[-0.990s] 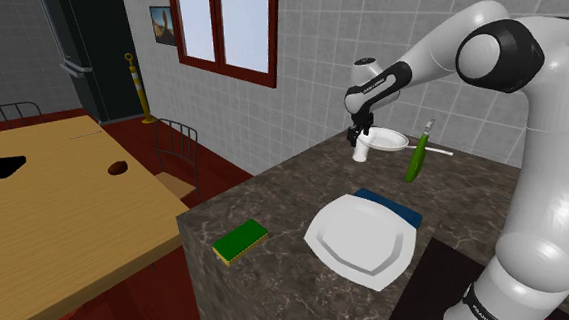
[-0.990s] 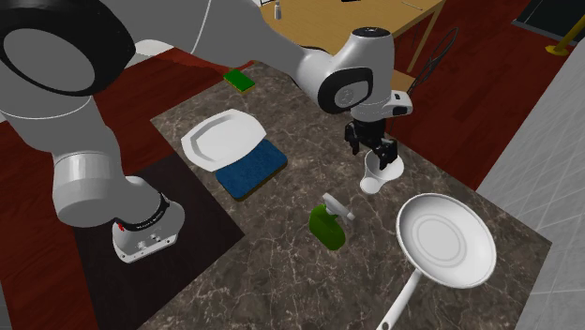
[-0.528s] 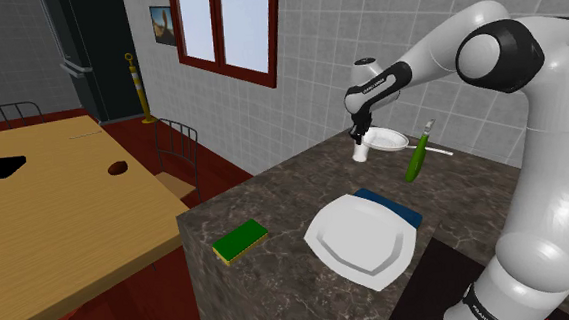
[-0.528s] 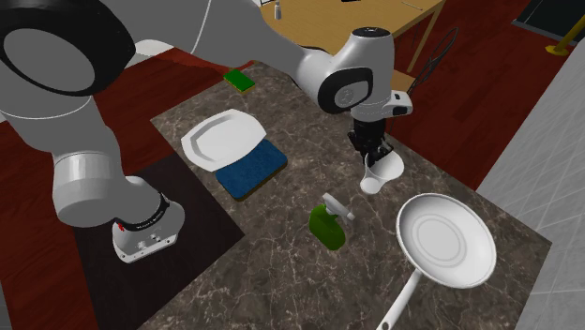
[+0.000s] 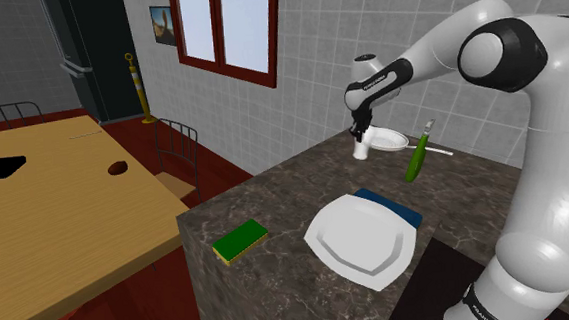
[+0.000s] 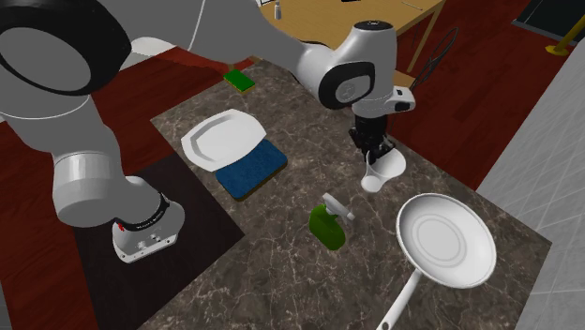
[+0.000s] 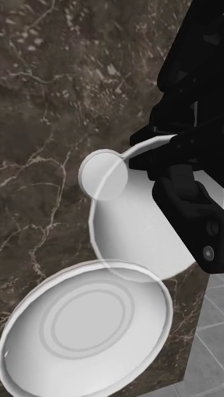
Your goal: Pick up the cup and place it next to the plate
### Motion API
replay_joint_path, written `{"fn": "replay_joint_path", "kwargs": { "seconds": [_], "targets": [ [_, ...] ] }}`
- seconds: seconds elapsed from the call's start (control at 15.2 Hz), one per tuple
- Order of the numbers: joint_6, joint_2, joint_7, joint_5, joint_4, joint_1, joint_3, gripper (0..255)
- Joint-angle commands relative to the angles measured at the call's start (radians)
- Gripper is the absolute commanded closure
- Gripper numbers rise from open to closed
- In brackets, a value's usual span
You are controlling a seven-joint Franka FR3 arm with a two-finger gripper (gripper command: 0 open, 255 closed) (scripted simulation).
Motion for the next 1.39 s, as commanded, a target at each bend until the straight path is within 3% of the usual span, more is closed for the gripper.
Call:
{"fn": "replay_joint_path", "kwargs": {
  "seconds": [0.0,1.32],
  "targets": [
    [-0.019,-0.014,-0.005,0.001,0.006,0.000,0.000,255],
    [-0.256,-0.098,-0.061,0.017,0.165,0.007,0.003,255]
  ]
}}
